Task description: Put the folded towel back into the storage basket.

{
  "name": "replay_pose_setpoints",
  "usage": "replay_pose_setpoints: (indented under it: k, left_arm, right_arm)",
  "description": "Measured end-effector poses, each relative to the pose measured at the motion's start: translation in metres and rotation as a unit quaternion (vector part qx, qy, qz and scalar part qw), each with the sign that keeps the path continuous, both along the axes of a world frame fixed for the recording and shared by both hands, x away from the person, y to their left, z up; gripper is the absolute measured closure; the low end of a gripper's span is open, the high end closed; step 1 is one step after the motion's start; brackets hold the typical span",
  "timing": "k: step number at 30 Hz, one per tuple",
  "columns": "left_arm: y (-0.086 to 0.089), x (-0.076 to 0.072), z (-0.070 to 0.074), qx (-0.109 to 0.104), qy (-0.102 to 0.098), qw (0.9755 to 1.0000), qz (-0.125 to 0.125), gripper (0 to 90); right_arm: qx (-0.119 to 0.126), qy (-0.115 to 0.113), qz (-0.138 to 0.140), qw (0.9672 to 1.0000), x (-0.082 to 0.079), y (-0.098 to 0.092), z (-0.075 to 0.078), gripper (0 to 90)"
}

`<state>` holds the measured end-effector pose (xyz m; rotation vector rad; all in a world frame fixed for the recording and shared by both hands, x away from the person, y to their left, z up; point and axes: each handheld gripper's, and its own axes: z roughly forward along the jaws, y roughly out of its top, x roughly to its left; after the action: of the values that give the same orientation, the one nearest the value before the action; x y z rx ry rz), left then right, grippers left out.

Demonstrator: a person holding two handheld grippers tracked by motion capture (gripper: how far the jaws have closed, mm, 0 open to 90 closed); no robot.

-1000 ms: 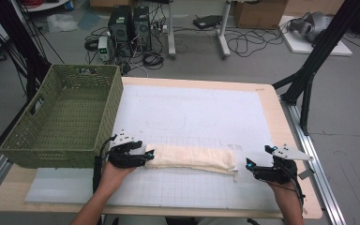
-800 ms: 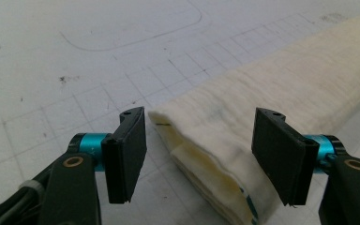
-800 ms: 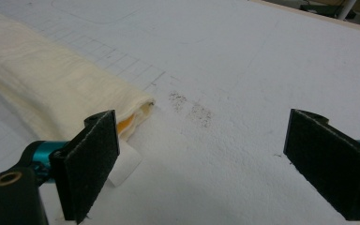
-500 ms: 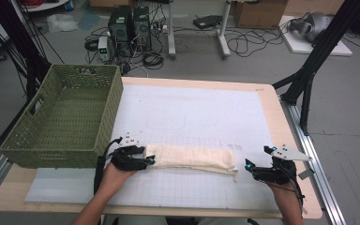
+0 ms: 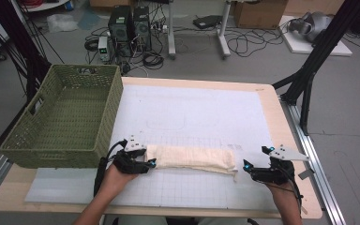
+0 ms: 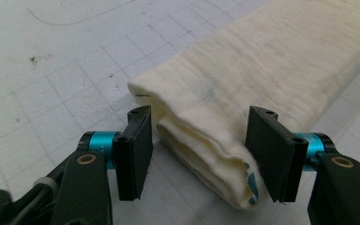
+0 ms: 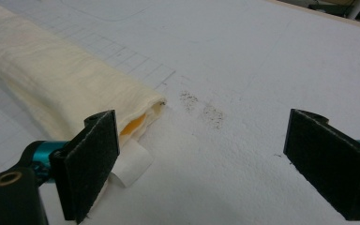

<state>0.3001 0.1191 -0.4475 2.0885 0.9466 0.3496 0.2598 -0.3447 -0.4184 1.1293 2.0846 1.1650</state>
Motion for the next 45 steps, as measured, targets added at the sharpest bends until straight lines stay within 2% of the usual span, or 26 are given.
replay_pose_setpoints:
  k: [3, 6, 8, 11, 18, 20, 23, 27, 32, 36, 41, 45]
  left_arm:
    - [0.001, 0.0, 0.0, -0.003, 0.002, 1.0, 0.001, 46.7]
    - [0.002, -0.001, 0.001, -0.008, 0.008, 0.9999, -0.003, 59.1]
    - [0.0, -0.002, 0.001, -0.011, 0.009, 0.9998, -0.014, 71.0]
    - [-0.001, -0.003, 0.002, -0.013, 0.01, 0.9997, -0.018, 77.2]
    - [0.001, -0.003, 0.0, -0.026, 0.016, 0.9994, -0.015, 78.9]
    - [0.002, -0.002, 0.0, -0.03, 0.017, 0.9993, -0.014, 78.6]
    - [0.003, -0.002, -0.001, -0.037, 0.018, 0.9991, -0.013, 78.0]
    - [0.003, -0.002, -0.001, -0.037, 0.017, 0.9991, -0.013, 77.6]
    - [0.004, -0.002, -0.002, -0.04, 0.015, 0.999, -0.012, 76.5]
    - [0.003, -0.002, -0.002, -0.037, 0.013, 0.9991, -0.014, 76.7]
    - [0.004, -0.003, -0.002, -0.042, 0.014, 0.999, -0.012, 76.6]
    - [0.004, -0.003, -0.003, -0.042, 0.014, 0.999, -0.01, 76.7]
  right_arm:
    - [-0.005, -0.002, 0.006, 1.0, 0.001, 0.003, -0.001, 9.8]
    - [-0.01, -0.001, 0.012, 0.9999, 0.001, 0.009, -0.002, 9.8]
    - [-0.013, -0.001, 0.014, 0.9998, 0.002, 0.013, -0.002, 9.8]
    - [-0.01, 0.001, 0.013, 0.9999, 0.003, 0.02, -0.002, 9.8]
    - [-0.009, 0.022, -0.004, 0.9997, 0.007, 0.038, -0.01, 10.6]
    - [-0.009, 0.019, -0.012, 0.9997, 0.006, 0.041, -0.011, 24.4]
    - [0.004, 0.026, -0.016, 0.9995, 0.005, 0.045, -0.013, 28.2]
    - [-0.013, 0.034, -0.002, 0.9993, 0.006, 0.054, -0.018, 33.6]
    - [-0.046, 0.039, -0.002, 0.9982, 0.006, 0.061, -0.022, 36.8]
    - [-0.055, 0.063, 0.008, 0.9965, 0.006, 0.063, -0.027, 43.7]
    - [-0.049, 0.073, 0.002, 0.9961, 0.002, 0.065, -0.028, 45.3]
    - [-0.031, 0.081, 0.001, 0.9962, 0.0, 0.065, -0.031, 48.5]
